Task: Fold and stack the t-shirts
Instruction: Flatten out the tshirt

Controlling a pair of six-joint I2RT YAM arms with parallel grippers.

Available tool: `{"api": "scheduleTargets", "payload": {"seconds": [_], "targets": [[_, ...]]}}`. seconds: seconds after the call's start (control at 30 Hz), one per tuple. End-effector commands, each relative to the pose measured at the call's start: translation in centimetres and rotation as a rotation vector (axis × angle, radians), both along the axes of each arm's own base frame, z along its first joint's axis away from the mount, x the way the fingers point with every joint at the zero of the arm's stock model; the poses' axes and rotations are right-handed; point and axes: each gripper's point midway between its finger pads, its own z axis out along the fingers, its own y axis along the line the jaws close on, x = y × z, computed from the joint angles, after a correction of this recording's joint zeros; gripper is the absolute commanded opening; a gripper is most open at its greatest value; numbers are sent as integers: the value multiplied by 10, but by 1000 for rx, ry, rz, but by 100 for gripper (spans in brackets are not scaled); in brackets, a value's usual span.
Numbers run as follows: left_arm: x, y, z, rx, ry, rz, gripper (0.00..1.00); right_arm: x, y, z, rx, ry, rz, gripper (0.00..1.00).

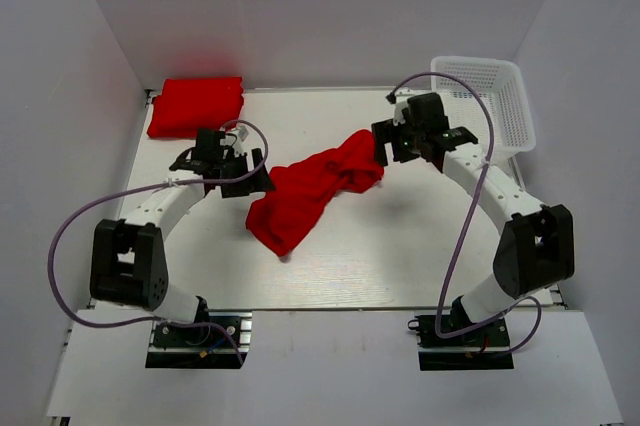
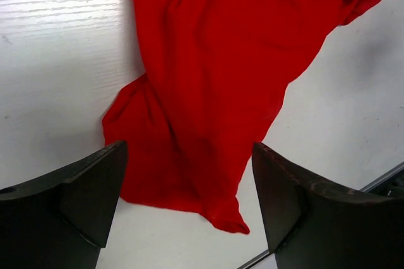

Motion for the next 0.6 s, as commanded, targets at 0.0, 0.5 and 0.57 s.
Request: {"api": "scheduleTargets", "payload": {"seconds": [0.0,0.5,0.57], "targets": [[17,-16,15,-62,-73,-70,89,-4,28,-1,-37,-29,150,90],[61,-39,-28,-23,-22,-84,63,24,111,-24,-70,28,244,90],[62,-38,-38,5,-1,-74,55,23,122,-27,-66,33,262,90]]}}
